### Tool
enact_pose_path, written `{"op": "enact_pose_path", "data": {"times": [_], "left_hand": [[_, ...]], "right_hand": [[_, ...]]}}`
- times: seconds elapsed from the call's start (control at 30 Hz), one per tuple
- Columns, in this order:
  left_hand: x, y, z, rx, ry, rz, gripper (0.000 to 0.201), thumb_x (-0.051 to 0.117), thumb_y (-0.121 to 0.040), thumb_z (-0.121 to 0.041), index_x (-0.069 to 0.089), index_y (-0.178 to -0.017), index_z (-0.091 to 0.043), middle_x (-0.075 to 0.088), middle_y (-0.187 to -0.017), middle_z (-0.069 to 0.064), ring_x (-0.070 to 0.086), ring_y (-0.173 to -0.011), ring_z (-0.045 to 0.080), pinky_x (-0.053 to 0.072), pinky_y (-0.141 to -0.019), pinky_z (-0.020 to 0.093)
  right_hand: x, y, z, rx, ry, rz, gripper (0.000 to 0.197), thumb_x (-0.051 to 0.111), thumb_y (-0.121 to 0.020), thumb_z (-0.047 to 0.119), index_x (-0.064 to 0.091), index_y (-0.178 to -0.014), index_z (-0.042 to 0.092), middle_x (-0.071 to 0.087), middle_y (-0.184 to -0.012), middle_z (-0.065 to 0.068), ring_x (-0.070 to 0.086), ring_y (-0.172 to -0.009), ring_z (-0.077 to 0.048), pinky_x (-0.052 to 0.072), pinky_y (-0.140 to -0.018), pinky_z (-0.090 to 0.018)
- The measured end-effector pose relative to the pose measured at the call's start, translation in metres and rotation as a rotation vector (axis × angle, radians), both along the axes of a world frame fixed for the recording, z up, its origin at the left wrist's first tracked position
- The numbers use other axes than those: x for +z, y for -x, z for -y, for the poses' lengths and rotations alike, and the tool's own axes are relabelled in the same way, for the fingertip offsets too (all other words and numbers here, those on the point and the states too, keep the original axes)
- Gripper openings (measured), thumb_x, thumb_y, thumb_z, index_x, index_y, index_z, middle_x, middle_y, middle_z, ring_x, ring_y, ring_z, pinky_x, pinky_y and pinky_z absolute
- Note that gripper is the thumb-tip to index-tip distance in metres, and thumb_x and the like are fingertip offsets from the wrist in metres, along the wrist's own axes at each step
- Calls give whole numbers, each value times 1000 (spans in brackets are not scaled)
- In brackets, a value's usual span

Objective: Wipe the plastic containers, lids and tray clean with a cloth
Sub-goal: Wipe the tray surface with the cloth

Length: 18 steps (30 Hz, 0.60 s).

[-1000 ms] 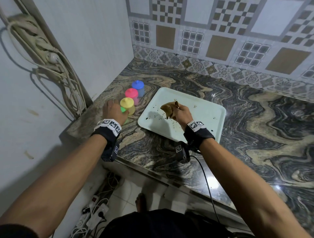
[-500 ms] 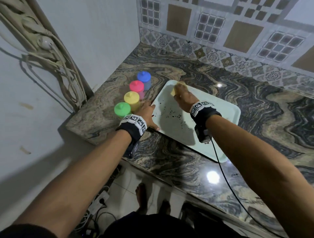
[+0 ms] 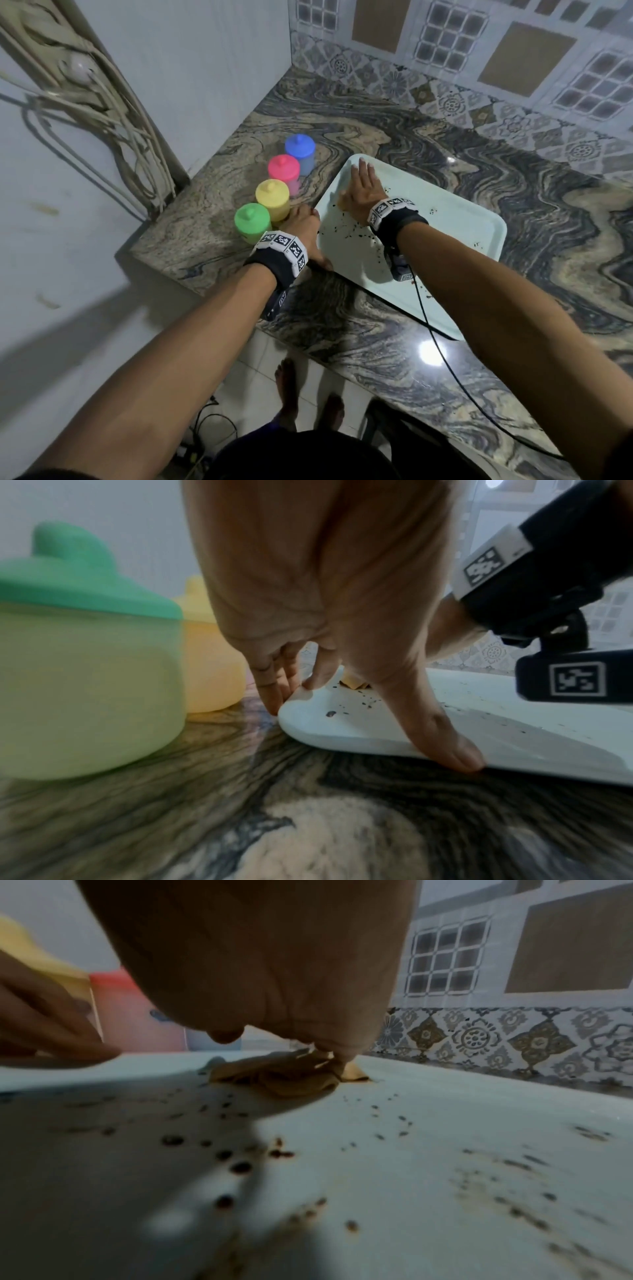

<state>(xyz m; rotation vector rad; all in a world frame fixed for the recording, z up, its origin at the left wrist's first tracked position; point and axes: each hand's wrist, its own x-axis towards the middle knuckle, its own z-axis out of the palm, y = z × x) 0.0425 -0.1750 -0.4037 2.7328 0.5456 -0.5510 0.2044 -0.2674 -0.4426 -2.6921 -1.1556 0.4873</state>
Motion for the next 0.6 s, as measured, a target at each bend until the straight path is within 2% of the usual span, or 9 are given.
{"op": "enact_pose_path", "data": {"times": [0.07, 0.13, 0.2, 0.27, 0.37, 0.5, 0.6], "left_hand": [[2, -3, 2, -29, -40, -28, 111, 87, -45, -62, 44, -126, 0, 37, -128, 16, 42, -116, 35, 42, -90, 41], [1, -5, 6, -52, -95, -36, 99, 86, -55, -57, 47, -126, 1, 39, -130, 17, 42, -118, 35, 41, -94, 40], [-1, -6, 9, -67, -148, -27, 87, 82, -65, -54, 50, -125, 1, 42, -131, 19, 43, -118, 35, 40, -96, 39], [-1, -7, 9, -81, -168, -27, 89, 82, -62, -58, 52, -122, 1, 44, -129, 21, 46, -115, 37, 42, -94, 39], [0, -8, 9, -82, -145, -52, 100, 83, -55, -62, 49, -125, 2, 41, -128, 22, 45, -117, 39, 42, -94, 40], [2, -9, 8, -87, -118, -72, 100, 83, -53, -64, 49, -123, 0, 41, -126, 20, 45, -117, 40, 43, -97, 42], [4, -8, 8, -100, -105, -78, 97, 83, -52, -64, 51, -118, 0, 42, -122, 20, 48, -112, 39, 45, -92, 41]], "right_hand": [[-14, 6, -2, -5, 11, -12, 83, 19, -93, 54, 8, -153, -3, 3, -161, -22, 4, -150, -36, -1, -123, -44], [-20, 7, 0, -2, 40, 12, 89, 9, -88, 58, 9, -153, -4, 5, -161, -22, 3, -150, -36, -5, -122, -40], [-16, 6, 3, 9, 95, 30, 77, 19, -99, 52, 5, -154, 1, -1, -162, -17, -2, -151, -32, -6, -121, -37], [-13, 0, 12, 27, 92, 55, 69, 28, -104, 43, 1, -155, 5, -6, -163, -14, -6, -151, -29, -6, -121, -37], [-16, -13, 38, 13, 78, 60, 68, 29, -104, 43, 0, -155, 8, -8, -163, -11, -7, -151, -27, -7, -121, -35], [-16, -23, 84, -74, 94, 67, 68, 32, -104, 42, 2, -155, 8, -4, -163, -11, -5, -151, -26, -5, -121, -34], [-18, -29, 122, -123, 89, 99, 68, 32, -104, 41, 2, -156, 8, -5, -164, -11, -5, -151, -25, -7, -121, -33]]}}
